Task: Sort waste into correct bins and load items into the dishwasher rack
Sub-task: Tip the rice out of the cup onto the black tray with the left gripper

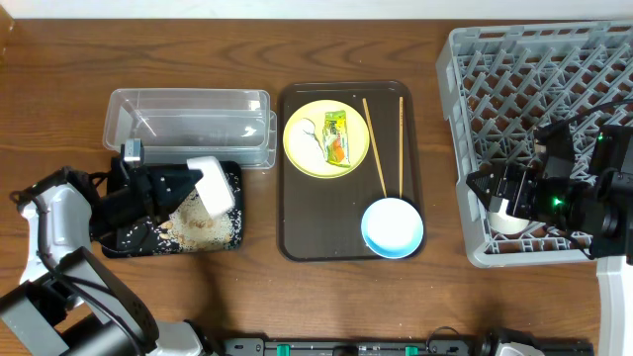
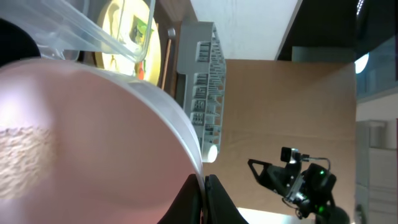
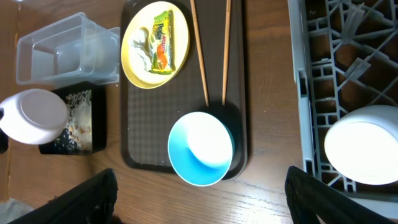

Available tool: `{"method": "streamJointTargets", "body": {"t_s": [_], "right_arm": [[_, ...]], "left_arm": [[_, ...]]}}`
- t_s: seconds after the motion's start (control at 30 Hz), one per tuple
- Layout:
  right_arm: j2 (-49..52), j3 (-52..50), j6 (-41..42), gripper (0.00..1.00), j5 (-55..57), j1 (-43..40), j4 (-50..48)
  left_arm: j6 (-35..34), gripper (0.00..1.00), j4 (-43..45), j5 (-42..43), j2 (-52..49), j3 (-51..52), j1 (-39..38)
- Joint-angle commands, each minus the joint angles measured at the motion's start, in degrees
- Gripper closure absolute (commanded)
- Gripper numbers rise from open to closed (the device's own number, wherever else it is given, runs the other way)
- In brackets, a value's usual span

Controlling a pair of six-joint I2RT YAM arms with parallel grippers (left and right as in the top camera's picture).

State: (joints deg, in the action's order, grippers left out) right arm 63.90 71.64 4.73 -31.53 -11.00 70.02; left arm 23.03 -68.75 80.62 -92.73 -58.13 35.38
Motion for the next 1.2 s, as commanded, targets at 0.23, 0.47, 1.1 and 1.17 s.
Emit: {"method": "streamJointTargets", "body": {"t_s": [0.23,0.47,1.1,1.17], "right_arm": [[-0.26,0.79,-0.52,0.16,-0.85,0.57,0.07],[-0.26,0.79,-0.52,0.15,-0.87,0.57,0.04],[-0.26,0.79,-0.70,0.14,-0.87,0.57,-0.37],[-0.26,0.79,-0.70,0.14,-0.85,0.59,-0.76]], "left_arm": [[-2.32,0.94,3.93,-7.69,-0.92,-0.02,1.40],[4.39,0.94,0.50,-2.34,0.13,-0.22,1.90],[13.99,0.94,-14.49,-1.44,5.46,-0.28,-6.25],[12.92,0.94,-14.21,-2.54,8.28,-0.28,-9.27]]}}
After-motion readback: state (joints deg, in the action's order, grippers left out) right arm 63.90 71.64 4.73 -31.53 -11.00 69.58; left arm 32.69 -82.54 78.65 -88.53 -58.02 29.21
